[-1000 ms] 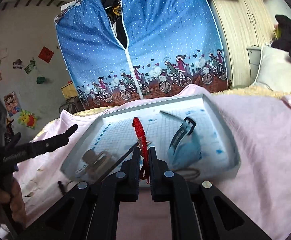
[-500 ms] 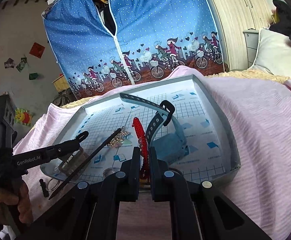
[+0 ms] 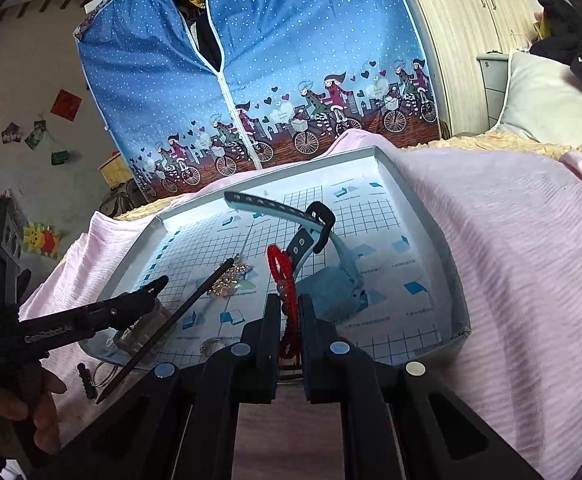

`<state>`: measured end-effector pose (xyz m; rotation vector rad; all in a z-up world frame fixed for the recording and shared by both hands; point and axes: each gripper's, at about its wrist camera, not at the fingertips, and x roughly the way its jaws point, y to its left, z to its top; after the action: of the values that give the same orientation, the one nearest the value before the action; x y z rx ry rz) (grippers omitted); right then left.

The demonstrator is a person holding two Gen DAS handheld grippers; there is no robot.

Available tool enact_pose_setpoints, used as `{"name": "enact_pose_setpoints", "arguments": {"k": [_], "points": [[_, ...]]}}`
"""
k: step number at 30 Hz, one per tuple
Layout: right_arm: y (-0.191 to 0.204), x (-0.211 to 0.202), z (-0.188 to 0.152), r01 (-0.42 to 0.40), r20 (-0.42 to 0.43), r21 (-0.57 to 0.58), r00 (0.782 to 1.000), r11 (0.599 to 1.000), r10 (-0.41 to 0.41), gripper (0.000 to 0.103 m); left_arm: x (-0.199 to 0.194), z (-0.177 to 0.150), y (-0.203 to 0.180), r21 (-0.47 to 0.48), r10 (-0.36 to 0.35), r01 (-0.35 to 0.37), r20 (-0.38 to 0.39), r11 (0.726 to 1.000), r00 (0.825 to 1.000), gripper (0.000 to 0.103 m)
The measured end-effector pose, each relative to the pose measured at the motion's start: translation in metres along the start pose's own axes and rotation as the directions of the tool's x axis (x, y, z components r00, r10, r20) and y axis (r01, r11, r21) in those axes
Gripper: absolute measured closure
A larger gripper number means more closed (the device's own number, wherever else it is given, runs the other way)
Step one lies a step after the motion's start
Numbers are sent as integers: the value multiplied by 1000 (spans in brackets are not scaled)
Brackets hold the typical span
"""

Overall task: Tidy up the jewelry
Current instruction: 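Carry the hair tie into the tray with the left tool while the right tool carries the red string there, then open both tools and pull them back from the tray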

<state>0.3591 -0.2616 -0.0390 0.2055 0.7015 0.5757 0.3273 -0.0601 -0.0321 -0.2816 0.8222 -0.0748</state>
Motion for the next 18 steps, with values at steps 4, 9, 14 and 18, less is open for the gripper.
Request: {"name": "enact_pose_setpoints", "arguments": {"k": [4,9,14,18], "points": [[5,-8,4,17,28,-25,999,1000,-16,83,-21,3,7,-33,-26,28,60,999,998,53],[13,-26,11,35,85,-32,996,999,-32,64,-54,7,11,-52,-30,37,127,998,991,27],[32,-56,13,54,142,-70,989,996,-43,43,-99,-2,14,-69,-9,29,272,997,962,8],[52,-79,11,93,200,-146,978,985,-63,20,-127,-13,13,-59,-21,44,351,997,936,2]]}}
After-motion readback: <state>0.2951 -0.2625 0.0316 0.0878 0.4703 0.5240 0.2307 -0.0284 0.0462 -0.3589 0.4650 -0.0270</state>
